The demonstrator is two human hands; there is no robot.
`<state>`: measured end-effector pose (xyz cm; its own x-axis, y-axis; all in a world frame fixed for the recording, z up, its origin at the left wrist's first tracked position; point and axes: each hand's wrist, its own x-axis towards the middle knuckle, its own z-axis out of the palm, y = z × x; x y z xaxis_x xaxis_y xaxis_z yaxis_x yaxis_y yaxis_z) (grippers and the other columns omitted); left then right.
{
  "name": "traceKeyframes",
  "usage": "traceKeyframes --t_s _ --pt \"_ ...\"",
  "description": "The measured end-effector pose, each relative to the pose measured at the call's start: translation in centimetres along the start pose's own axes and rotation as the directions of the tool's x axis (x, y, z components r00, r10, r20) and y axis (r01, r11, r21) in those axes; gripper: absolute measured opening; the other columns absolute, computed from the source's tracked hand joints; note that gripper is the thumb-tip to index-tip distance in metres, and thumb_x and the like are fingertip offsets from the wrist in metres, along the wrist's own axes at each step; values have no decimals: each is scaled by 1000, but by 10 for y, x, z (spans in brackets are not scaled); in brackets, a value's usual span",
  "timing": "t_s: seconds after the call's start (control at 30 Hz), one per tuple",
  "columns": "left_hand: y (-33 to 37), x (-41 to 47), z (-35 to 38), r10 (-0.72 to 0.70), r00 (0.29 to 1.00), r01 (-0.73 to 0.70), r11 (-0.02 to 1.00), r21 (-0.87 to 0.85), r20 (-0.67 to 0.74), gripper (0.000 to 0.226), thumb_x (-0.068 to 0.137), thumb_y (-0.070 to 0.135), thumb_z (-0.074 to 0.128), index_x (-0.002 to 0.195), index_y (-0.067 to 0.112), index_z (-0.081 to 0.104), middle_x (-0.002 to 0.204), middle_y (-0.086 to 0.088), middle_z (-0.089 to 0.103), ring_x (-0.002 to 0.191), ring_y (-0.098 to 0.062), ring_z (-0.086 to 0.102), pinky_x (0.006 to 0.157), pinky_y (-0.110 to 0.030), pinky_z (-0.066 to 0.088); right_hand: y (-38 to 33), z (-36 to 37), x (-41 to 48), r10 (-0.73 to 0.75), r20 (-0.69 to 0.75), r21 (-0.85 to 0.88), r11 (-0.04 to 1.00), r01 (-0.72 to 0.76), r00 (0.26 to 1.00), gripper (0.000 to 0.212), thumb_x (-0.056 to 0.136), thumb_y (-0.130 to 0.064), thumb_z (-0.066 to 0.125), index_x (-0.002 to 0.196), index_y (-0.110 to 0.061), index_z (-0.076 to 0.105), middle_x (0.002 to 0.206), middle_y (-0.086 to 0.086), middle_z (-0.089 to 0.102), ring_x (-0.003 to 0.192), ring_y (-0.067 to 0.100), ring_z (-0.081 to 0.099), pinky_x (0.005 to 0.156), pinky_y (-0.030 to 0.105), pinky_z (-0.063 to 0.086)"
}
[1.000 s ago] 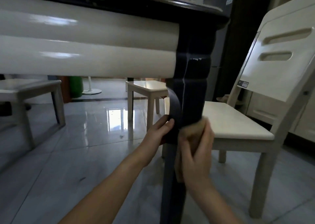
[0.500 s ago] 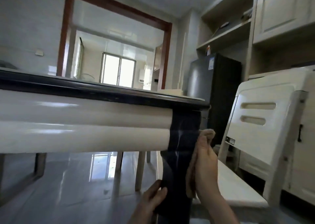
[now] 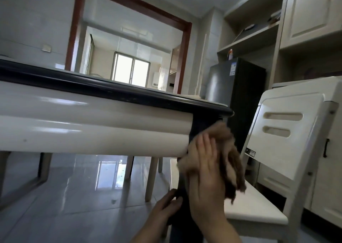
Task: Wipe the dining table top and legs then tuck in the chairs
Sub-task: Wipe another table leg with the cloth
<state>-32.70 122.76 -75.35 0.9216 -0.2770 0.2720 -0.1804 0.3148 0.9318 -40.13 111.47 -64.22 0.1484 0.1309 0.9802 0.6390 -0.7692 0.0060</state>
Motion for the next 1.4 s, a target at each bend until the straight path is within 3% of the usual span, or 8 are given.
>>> traceKeyframes --t_s 0.17,0.27,0.43,0.7,0.9,1.1,1.27,1.4 --pt "-5 2 -2 -96 995 97 991 89 -19 45 74 34 73 114 16 64 84 1 75 80 -15 71 65 -24 53 -13 10 5 96 -31 31 995 -95 995 54 103 -32 22 150 -6 25 161 -2 15 149 13 11 121 36 14" --pt "-34 27 -23 -138 990 139 986 96 -26 76 57 58 82 120 19 62 110 -6 72 91 -12 70 76 -25 54 -10 21 -25 10 -107 -9 1000 -11 994 46 97 -4 39 138 17 34 161 -14 0 147 3 5 118 16 7" --pt "3 -1 7 -72 997 72 995 63 -10 36 67 47 69 100 31 71 78 7 73 75 -9 70 69 -25 51 -3 6 -2 0 32 12 1000 0 999 56 98 -27 34 145 2 33 162 -1 9 148 22 11 121 36 -1" --pt "14 -19 13 13 1000 -14 999 44 10 40 74 40 71 109 22 67 100 -1 74 92 -17 70 76 -27 52 -16 8 1 332 -123 254 922 -293 935 54 98 -20 34 150 -9 27 159 -6 19 148 6 10 120 34 11" --pt "18 -23 16 27 999 -28 999 25 39 40 76 38 69 111 21 62 87 5 76 86 -15 72 76 -27 53 -10 4 3 -94 61 55 994 90 994 52 97 -23 39 146 -6 34 156 3 29 147 16 19 121 34 13" --pt "25 -21 18 -27 999 28 996 88 -17 40 75 42 70 111 25 64 89 2 75 83 -16 71 71 -27 53 -14 18 7 282 -180 172 952 -252 942 56 98 -23 33 151 -8 25 159 3 22 149 13 12 122 36 10" --pt "26 -35 21 47 999 -47 993 107 1 30 82 44 62 109 31 66 108 1 72 103 -17 67 93 -33 50 -10 21 -22 484 -192 302 857 -418 854 59 99 -27 36 154 -20 15 160 -4 18 146 4 15 120 31 16" --pt "28 -36 22 81 996 -77 986 145 -22 17 86 37 61 102 39 68 103 5 73 98 -9 68 88 -24 51 -16 17 11 238 -141 -6 970 -241 961 63 96 -27 30 152 -10 7 160 2 7 149 13 6 121 33 9"
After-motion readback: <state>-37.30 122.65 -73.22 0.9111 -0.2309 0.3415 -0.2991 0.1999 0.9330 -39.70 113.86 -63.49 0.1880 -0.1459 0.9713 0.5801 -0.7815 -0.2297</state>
